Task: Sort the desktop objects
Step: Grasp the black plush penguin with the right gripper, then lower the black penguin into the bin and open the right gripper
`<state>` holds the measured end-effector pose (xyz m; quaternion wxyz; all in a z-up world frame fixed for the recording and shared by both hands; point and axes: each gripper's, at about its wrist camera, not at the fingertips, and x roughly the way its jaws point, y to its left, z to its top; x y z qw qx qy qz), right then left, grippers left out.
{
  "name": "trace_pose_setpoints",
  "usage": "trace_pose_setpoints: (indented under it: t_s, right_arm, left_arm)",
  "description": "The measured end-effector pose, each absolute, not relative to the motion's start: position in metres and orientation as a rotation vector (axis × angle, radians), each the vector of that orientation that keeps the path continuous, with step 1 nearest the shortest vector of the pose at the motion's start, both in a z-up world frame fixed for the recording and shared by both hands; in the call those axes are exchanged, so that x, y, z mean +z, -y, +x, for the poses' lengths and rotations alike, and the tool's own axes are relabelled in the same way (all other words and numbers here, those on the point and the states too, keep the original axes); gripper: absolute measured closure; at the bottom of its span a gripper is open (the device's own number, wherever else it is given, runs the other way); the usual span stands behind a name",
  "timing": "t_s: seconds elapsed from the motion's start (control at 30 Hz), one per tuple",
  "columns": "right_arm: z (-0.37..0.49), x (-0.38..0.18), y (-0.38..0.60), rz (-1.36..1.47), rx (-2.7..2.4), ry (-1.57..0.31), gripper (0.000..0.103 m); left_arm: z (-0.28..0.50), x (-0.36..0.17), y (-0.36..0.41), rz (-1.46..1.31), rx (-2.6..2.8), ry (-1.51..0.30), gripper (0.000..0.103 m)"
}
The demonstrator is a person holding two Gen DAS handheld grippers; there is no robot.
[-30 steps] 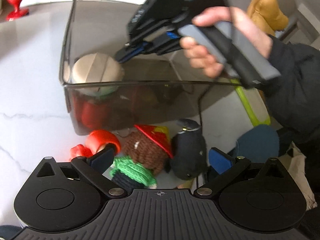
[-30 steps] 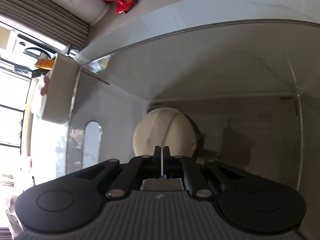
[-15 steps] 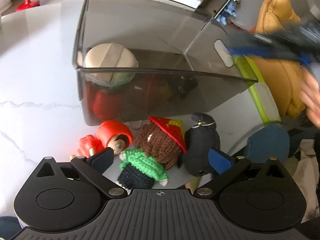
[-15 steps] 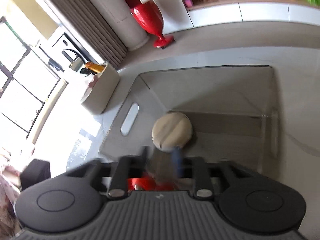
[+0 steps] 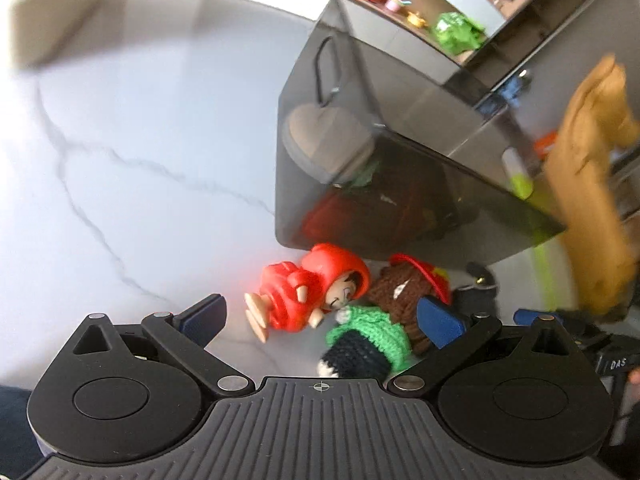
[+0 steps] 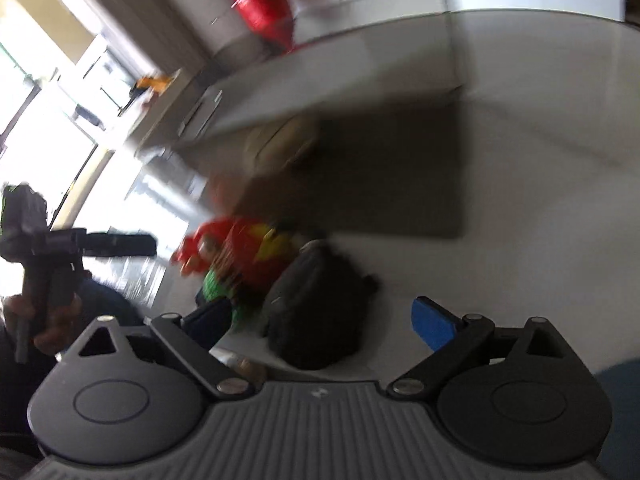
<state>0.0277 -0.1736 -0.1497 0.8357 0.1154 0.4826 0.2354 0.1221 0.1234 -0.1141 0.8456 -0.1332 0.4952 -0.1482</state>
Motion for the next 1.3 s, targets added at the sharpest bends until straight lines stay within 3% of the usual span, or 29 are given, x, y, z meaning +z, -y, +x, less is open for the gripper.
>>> trace_pose_setpoints:
  t_s: [0.1, 0.17, 0.2, 0.27, 0.37, 0.53, 0.67, 0.77, 0.87, 1.0, 1.3]
  right_arm:
    - [0.03, -0.161, 0.144, 0.105, 0.494, -0.998, 0.008]
    - [0.031, -0.168, 0.126, -0.017, 0.464, -0.978, 0.02]
    - [0.032, -0.17, 0.124, -0.001, 0.508, -0.964, 0.037]
    - [0.035, -0.168, 0.125, 0.037, 0.502, -0.987, 0.041]
    - [0.034, -0.141, 0.145, 0.067, 0.511, -1.01, 0.043]
    - [0.037, -0.024, 0.179, 0.112, 0.516, -0.869, 0.042]
    - [0.09, 0.026, 0.164, 0.072, 0.465, -0.859, 0.042]
    - [0.149, 0.014, 0.134, 0.029, 0.417, -0.99, 0.042]
    - [0.208, -0.041, 0.102, 0.026, 0.373, -1.218, 0.042]
    - [0.245, -0.104, 0.074, -0.028, 0.343, -1.39, 0.041]
    - [0.255, -0.153, 0.061, -0.057, 0.314, -1.555, 0.037]
  left_arm:
    - [0.112, -0.099, -0.092, -0.098, -0.325, -1.008, 0.0]
    - [0.107, -0.093, -0.076, -0.023, -0.365, -0.998, 0.0]
    - [0.107, -0.091, -0.073, -0.014, -0.381, -1.003, 0.0]
    - [0.107, -0.091, -0.07, -0.032, -0.401, -1.033, 0.0]
    - [0.114, -0.093, -0.074, -0.138, -0.431, -1.133, 0.0]
    - [0.13, -0.102, -0.061, -0.201, -0.547, -1.279, 0.0]
    - [0.135, -0.113, -0.05, -0.215, -0.561, -1.327, 0.0]
    - [0.134, -0.116, -0.043, -0.154, -0.581, -1.3, 0.0]
    - [0.134, -0.115, -0.038, -0.096, -0.608, -1.253, 0.0]
    - [0.139, -0.124, -0.036, -0.08, -0.645, -1.234, 0.0]
    - [0.141, -0.121, -0.048, -0.143, -0.652, -1.194, 0.0]
